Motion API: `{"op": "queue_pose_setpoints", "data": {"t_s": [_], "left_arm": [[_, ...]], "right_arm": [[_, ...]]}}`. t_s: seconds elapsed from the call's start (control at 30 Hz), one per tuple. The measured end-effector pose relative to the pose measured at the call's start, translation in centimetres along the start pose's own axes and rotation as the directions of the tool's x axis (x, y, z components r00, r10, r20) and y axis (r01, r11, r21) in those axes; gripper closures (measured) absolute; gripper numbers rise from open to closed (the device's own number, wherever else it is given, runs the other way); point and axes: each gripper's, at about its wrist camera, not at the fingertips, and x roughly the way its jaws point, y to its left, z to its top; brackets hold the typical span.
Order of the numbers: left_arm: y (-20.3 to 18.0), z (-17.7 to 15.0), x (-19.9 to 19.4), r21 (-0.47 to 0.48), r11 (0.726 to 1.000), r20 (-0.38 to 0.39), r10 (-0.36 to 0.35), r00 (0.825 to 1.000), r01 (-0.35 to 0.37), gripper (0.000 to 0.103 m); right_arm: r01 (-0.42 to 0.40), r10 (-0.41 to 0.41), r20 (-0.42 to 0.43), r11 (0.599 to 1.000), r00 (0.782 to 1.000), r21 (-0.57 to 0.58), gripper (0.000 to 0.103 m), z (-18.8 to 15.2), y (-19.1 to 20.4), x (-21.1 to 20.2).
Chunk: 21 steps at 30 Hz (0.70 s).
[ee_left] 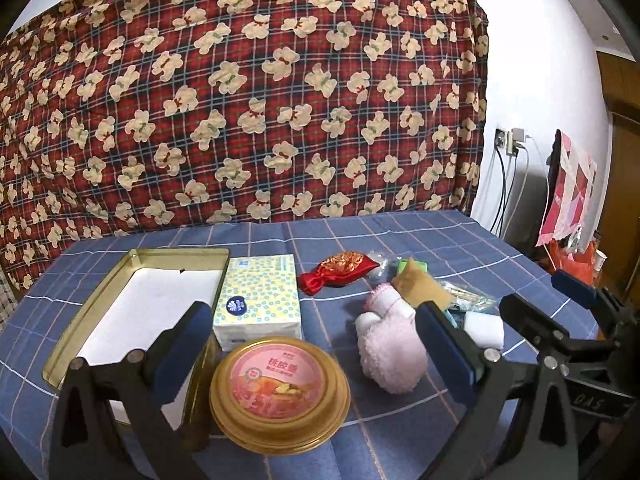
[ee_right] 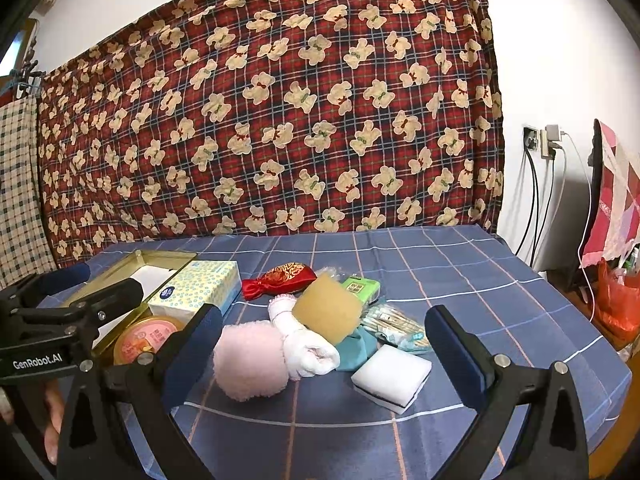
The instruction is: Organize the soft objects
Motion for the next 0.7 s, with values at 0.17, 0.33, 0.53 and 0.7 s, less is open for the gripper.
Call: {"op": "queue_pose_setpoints", "data": {"t_s": [0.17,0.33,0.53,0.7], "left_arm": [[0.02,0.05,0.01,-0.001,1.0,-0.002,0.001,1.0,-0.001,0.0],[0.09,-0.07,0.02,-0.001,1.0,0.001,0.001,1.0,-0.001,0.0],[0.15,-0.07,-0.01,-0.003,1.0,0.002,0.001,1.0,-0.001,0.0],[0.24,-0.14,-0.02,-0.003,1.0,0.003,0.001,1.0,-0.001,0.0]], "right_arm": [[0.0,0.0,0.002,1.0,1.0,-0.001,0.001,-0.2,0.08,-0.08],[-0.002,0.002,0.001,1.0,1.0,-0.001,0.001,-0.16,0.29,-0.03],[-0.003,0.003,-0.001,1.0,1.0,0.002,0.001,-0.19,0.35,-0.03],[-0.002,0.002,-0.002,1.0,1.0,0.002,0.001,-0.21,0.2,-0.03]]}}
